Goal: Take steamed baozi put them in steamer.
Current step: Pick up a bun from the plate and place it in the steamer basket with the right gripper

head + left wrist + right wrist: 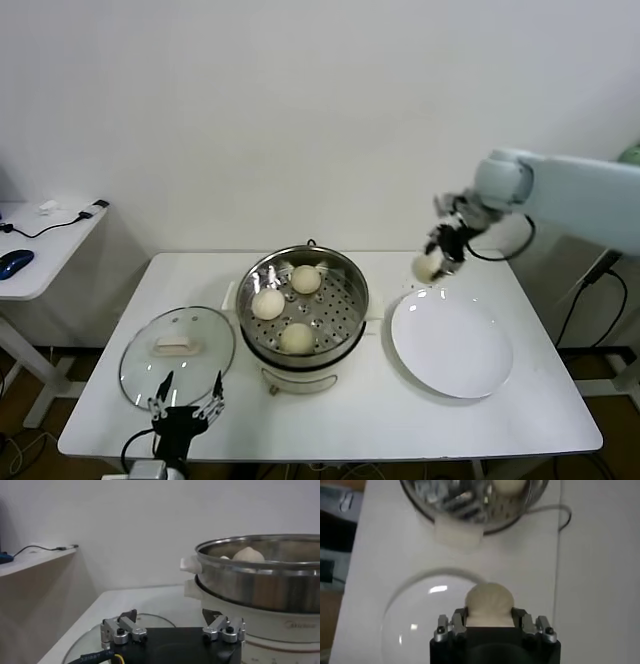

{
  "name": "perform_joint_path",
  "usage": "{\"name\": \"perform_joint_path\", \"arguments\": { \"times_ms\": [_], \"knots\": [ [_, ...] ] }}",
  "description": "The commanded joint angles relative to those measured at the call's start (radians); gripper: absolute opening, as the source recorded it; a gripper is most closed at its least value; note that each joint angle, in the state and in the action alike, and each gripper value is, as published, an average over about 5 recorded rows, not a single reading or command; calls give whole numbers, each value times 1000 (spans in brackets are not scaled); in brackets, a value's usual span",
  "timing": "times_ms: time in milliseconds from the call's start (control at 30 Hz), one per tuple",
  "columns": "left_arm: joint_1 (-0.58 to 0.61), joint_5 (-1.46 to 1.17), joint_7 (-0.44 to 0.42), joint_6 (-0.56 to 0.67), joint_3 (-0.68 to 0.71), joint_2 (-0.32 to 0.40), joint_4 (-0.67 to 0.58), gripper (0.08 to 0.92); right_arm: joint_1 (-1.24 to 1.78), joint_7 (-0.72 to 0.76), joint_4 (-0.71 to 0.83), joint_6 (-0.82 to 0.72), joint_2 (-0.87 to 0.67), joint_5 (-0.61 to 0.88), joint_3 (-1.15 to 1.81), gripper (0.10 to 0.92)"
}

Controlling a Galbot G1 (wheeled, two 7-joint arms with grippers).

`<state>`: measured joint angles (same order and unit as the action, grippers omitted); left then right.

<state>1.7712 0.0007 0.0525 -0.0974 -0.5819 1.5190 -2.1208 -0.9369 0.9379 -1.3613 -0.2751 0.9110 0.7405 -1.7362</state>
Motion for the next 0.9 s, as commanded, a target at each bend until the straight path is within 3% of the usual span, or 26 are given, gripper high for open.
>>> {"name": "perform_joint_path", "arguments": {
  "times_ms": [33, 400, 900],
  "knots": [
    [1, -2, 0, 0, 0, 0, -5, 823, -178, -140, -195, -123, 247, 375, -46, 602],
    [-6, -17, -6, -4, 2, -8, -7, 823, 123, -243, -50, -179, 391, 261, -2, 598],
    [-10, -23, -7, -3, -4, -13, 15, 823, 276, -256, 56, -176, 362, 128, 31, 594]
  ]
}}
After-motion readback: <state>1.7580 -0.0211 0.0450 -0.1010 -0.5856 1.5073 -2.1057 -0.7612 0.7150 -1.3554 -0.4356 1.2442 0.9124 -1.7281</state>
